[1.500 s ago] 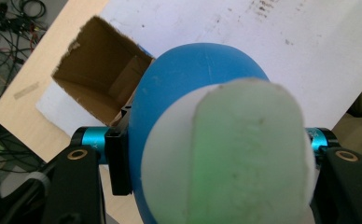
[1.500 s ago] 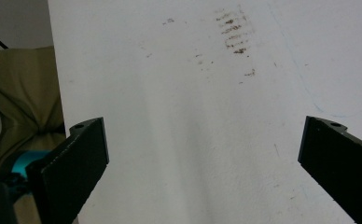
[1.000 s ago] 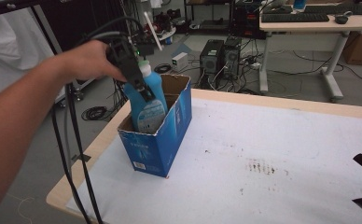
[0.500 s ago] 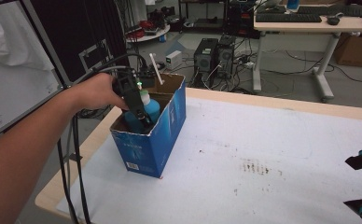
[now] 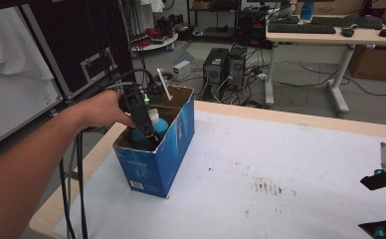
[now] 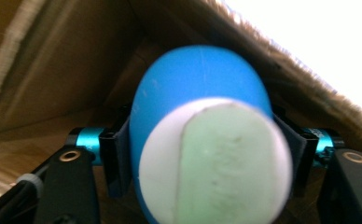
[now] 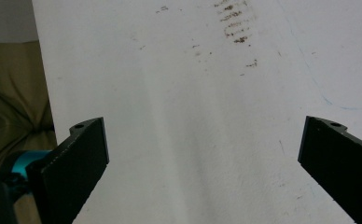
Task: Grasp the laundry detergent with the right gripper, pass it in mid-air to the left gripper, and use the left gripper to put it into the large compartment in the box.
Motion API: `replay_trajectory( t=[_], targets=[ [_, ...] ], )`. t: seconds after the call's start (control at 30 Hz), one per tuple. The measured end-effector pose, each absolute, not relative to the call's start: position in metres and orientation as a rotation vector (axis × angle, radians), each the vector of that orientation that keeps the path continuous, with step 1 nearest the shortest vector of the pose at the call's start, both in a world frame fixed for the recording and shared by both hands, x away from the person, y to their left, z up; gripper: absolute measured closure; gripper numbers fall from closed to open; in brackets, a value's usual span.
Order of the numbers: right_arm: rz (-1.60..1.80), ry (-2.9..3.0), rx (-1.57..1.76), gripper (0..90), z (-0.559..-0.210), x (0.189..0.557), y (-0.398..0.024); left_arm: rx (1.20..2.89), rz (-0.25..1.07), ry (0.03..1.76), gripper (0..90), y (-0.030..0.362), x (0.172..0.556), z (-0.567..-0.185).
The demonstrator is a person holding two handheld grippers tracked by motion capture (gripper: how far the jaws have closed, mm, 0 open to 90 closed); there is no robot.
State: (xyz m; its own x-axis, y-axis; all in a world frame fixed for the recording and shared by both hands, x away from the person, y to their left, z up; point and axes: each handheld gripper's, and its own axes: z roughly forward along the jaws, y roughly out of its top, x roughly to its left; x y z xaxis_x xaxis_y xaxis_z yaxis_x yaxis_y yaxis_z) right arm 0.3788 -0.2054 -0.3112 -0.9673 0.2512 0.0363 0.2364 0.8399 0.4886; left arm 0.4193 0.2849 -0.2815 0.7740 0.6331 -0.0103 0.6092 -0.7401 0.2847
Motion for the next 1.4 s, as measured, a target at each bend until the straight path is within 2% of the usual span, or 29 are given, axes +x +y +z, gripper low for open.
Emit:
replay_trajectory(
  t=[0.13,0.47,0.73,0.9,1.03,1.1,1.17,1.23,1.4],
  targets=[
    [0.787,2.989,0.394,0.8,-0.312,0.378,-0.204,2.631,0.148,0.994,21.8,0.288,0.417,-0.273],
    [0.791,2.982,0.397,0.8,-0.311,0.377,-0.207,2.518,0.237,0.917,21.8,0.287,0.411,-0.230],
    [0.792,2.974,0.411,0.8,-0.310,0.378,-0.209,2.493,0.292,0.904,21.8,0.270,0.405,-0.200],
    [0.802,2.967,0.417,0.8,-0.309,0.378,-0.210,2.452,0.247,0.834,21.8,0.254,0.405,-0.193],
    [0.812,2.961,0.422,0.8,-0.308,0.378,-0.211,2.483,0.226,0.741,21.8,0.234,0.405,-0.194],
    [0.815,2.959,0.423,0.8,-0.307,0.378,-0.212,2.501,0.226,0.720,8.8,0.222,0.405,-0.195],
    [0.817,2.956,0.422,0.8,-0.307,0.377,-0.213,2.516,0.181,0.650,7.8,0.211,0.404,-0.195],
    [0.822,2.951,0.428,0.8,-0.307,0.377,-0.213,2.529,0.149,0.614,1.6,0.200,0.404,-0.197],
    [0.828,2.946,0.432,0.8,-0.306,0.376,-0.213,2.559,0.149,0.544,1.6,0.176,0.404,-0.199]
  ],
)
